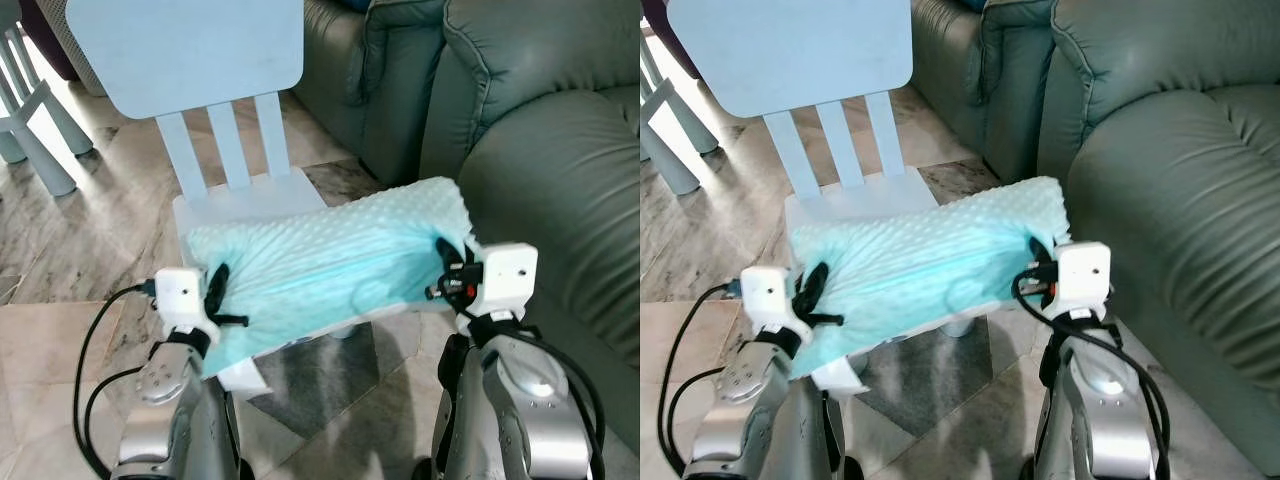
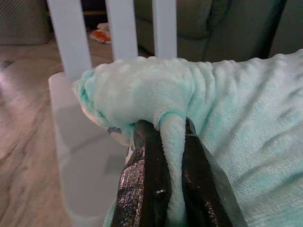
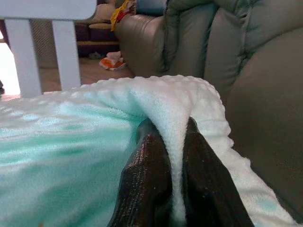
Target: Move the pillow to the sofa
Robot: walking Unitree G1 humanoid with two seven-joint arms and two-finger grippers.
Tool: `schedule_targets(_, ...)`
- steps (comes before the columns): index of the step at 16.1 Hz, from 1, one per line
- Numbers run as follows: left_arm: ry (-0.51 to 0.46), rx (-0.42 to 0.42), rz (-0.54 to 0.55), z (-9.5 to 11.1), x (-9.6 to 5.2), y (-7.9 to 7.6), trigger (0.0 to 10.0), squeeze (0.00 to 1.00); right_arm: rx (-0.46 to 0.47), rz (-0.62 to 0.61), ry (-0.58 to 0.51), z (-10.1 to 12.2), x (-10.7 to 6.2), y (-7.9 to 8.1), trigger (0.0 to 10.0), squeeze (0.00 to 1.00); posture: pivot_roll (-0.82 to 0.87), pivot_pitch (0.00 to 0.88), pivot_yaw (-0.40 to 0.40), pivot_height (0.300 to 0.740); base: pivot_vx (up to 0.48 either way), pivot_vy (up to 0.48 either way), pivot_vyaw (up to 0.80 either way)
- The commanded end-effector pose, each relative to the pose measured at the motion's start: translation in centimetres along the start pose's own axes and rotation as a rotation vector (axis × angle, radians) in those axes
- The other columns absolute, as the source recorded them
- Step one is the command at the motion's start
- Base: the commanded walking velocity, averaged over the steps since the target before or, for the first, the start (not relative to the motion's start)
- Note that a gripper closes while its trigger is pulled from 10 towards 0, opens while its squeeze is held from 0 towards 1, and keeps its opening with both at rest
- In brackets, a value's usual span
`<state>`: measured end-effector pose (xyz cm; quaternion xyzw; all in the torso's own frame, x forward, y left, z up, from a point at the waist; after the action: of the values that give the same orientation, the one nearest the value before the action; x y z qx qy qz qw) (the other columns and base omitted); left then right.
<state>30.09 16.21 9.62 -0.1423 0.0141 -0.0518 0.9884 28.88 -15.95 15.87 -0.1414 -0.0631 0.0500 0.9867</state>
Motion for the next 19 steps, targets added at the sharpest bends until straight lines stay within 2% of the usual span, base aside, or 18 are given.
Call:
schedule_targets(1,0.009,0.012,0.02,0.04,-0.06,0.62,10.0,0.0,-0.009,-0.045,-0.03,1.02,0.05,-0.9,10.0,0.0,-0.15,0.0,0.063,0.322,0.0,0.0,0.0)
schedule_targets(13,0.041,-0.01,0.022,-0.49,-0.31,0.34,10.0,0.0,-0.003,-0.014,-0.016,1.36,0.25,-0.7,10.0,0.0,-0.15,0.0,0.05,0.322,0.0,0.0,0.0)
schedule_targets(19,0.051,-0.015,0.018,-0.7,-0.27,0.25,10.0,0.0,0.002,-0.008,-0.019,1.47,0.29,-0.66,10.0,0.0,-0.16,0.0,0.051,0.383,0.0,0.0,0.0)
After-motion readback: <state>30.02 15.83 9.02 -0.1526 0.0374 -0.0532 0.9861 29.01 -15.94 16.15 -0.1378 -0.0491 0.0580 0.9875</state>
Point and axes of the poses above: a point about 5 cm out from each wrist's last joint towards the gripper, its own x axis pointing out of the wrist towards the gripper, its own z axis along the axis of the wrist's last joint, y = z × x, the point moved 2 cm from there along x, pointing out of the wrist towards the gripper, and after that the axes turned 12 degrees about -x, right-handed, at the moved point
